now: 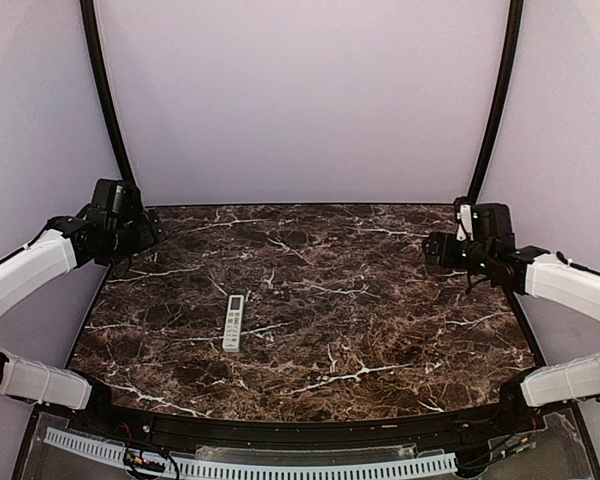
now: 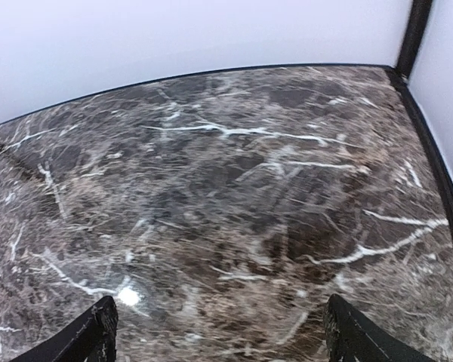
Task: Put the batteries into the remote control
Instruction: Reset both arms
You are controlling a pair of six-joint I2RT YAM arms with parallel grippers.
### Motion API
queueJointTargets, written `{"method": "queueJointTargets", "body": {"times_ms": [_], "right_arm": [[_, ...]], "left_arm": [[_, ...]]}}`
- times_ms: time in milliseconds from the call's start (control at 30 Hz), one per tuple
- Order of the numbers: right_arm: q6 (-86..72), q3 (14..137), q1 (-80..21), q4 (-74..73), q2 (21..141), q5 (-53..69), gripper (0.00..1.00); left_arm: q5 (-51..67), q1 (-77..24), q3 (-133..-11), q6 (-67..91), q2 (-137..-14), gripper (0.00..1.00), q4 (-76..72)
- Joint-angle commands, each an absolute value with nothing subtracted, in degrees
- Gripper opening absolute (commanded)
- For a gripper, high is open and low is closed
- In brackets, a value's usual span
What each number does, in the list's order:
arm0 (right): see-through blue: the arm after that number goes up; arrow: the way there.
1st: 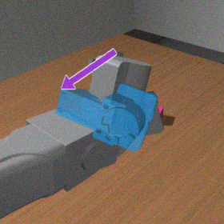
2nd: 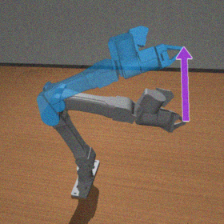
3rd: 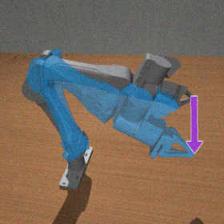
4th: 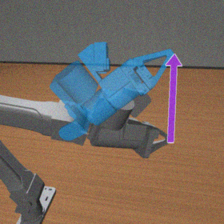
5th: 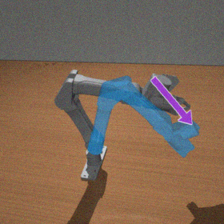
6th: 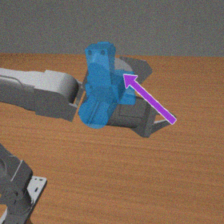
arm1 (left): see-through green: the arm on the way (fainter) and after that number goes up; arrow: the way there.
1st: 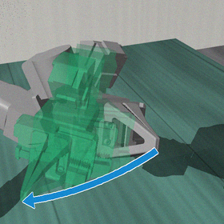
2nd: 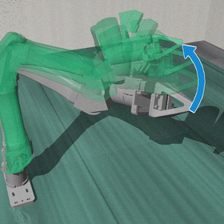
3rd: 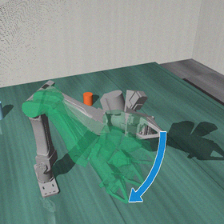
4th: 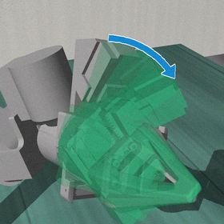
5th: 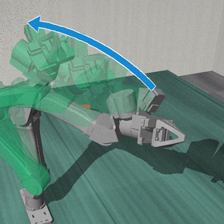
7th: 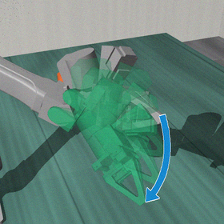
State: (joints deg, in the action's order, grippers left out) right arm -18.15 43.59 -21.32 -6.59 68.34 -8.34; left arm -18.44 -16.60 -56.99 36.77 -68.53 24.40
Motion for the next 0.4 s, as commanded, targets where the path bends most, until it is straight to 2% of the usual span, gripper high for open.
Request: {"method": "queueJointTargets", "body": {"times_ms": [0, 167, 367], "right_arm": [[-20.2, 34.5, -12.2, 1.4, 62.7, -5.2, 0.94], [-22.0, 32.8, -10.9, 0.2, 58.9, -11.9, 0.97], [-21.9, 30.1, -10.9, 2.1, 53.9, -12.8, 0.97]], "left_arm": [[-33.3, -15.3, -47.0, 32.2, -67.0, 0.99, 13.0], [-45.7, -14.3, -39.0, 26.1, -66.3, 0.99, -1.2], [-45.7, -13.7, -35.4, 24.8, -67.1, 0.99, -5.9]]}}
